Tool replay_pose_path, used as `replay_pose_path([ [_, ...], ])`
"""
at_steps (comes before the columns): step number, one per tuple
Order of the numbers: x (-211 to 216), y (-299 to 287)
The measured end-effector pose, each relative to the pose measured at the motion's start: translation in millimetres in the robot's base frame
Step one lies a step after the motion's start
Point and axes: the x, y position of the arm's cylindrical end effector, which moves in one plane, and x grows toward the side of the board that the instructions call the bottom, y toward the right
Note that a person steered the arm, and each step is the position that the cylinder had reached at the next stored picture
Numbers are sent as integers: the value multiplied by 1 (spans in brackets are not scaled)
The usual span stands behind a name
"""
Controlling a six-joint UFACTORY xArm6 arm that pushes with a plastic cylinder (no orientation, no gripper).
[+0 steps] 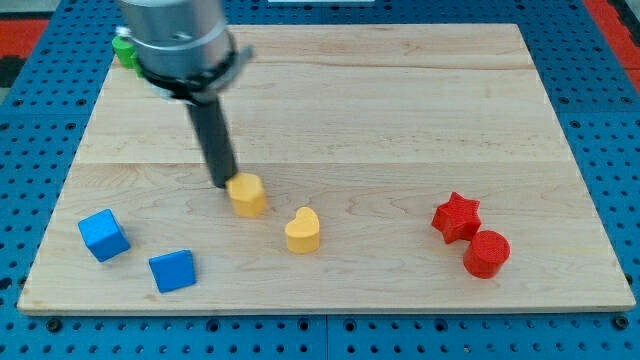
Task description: Push the green circle towards the top right side of the board
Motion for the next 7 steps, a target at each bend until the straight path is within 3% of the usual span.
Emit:
replay_pose_path([
  [1, 16, 19],
  [2, -48, -44],
  [3, -104, -158],
  [4, -140, -217],
  [5, -142, -220],
  [7, -218, -207],
])
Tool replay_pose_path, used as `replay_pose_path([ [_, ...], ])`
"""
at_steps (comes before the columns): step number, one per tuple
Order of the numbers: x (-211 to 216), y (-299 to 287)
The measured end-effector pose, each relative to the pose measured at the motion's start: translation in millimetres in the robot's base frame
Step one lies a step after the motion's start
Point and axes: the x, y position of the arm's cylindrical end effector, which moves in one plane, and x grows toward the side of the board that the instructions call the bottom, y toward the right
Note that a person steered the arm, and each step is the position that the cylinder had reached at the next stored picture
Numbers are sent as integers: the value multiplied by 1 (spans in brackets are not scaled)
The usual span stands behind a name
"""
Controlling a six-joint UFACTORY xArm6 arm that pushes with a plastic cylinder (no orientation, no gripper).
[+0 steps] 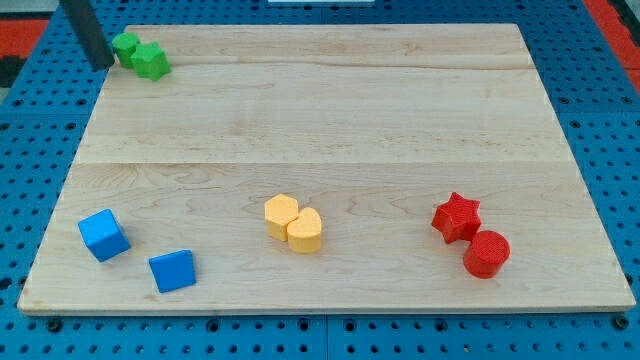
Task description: Push the green circle towards the top right side of the board
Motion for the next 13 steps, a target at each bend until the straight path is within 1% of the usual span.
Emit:
replay_pose_path([
  [3, -20, 9],
  [4, -40, 21],
  [5, -40, 91],
  [6, -33, 180],
  [7, -16, 233],
  [8, -4, 233],
  [9, 4, 256],
  [10, 2, 272],
  [11, 23, 253],
  [12, 37, 276],
  [13, -1, 312],
])
